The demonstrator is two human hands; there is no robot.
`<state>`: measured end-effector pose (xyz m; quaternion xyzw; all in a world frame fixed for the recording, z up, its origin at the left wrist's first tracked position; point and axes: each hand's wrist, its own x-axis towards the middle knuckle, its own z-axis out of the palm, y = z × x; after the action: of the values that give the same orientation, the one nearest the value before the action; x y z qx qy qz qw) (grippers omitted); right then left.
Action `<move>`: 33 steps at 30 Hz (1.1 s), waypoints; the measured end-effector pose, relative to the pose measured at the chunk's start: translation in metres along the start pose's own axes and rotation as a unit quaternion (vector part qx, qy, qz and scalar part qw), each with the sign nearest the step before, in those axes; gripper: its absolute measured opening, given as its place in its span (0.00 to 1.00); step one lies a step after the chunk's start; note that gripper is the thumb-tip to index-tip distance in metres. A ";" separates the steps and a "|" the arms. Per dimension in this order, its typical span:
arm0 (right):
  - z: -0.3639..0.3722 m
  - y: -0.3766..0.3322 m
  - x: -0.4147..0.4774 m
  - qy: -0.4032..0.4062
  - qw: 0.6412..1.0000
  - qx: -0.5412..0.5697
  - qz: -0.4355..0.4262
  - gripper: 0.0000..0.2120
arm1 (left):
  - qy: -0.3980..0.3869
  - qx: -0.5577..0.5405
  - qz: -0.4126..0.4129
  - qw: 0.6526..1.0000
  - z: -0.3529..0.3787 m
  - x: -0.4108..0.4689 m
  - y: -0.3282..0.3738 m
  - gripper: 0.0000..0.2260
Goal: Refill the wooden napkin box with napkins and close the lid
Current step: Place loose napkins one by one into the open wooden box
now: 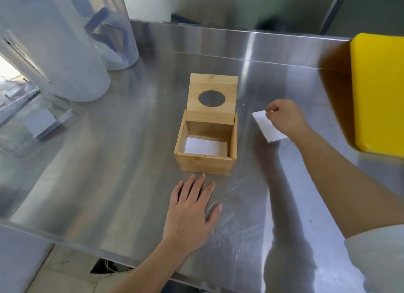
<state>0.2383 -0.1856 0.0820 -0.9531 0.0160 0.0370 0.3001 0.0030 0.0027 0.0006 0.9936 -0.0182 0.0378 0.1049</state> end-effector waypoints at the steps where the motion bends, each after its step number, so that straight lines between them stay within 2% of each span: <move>1: 0.003 0.007 0.003 0.006 1.000 -0.016 0.020 0.12 | 0.000 0.000 0.000 1.000 0.000 0.000 0.000 0.21; 7: 0.020 0.030 0.003 -0.010 0.988 -0.089 0.127 0.27 | 0.016 -0.006 0.006 1.000 0.002 -0.001 0.000 0.21; 12: 0.019 0.037 0.007 -0.038 0.984 -0.054 0.167 0.33 | 0.028 -0.011 0.010 0.999 0.002 -0.001 0.000 0.21; 16: 0.018 0.041 0.011 -0.061 0.984 0.016 0.169 0.25 | 0.033 -0.018 0.012 0.999 0.002 -0.001 -0.001 0.21; 19: 0.017 0.042 0.012 -0.022 0.987 0.059 0.148 0.13 | 0.034 -0.019 0.011 0.999 0.001 0.000 0.000 0.20; 25: -0.012 0.014 0.015 0.029 0.974 0.222 0.046 0.10 | 0.026 -0.019 0.010 0.999 0.002 0.000 -0.001 0.21; 27: -0.025 -0.004 0.009 -0.011 0.954 0.300 0.006 0.04 | 0.024 -0.020 0.009 0.999 0.001 0.000 0.000 0.21; 30: -0.039 -0.037 -0.011 -0.140 0.907 0.390 -0.074 0.11 | 0.020 -0.022 0.007 1.000 0.001 -0.001 0.000 0.21; 33: -0.036 -0.065 -0.029 -0.266 0.881 0.364 -0.146 0.14 | 0.016 -0.016 0.007 1.000 0.000 -0.001 0.000 0.21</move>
<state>0.2146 -0.1529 0.1508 -0.7225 -0.1914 0.2367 0.6208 0.0023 0.0023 0.0005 0.9909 -0.0245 0.0537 0.1210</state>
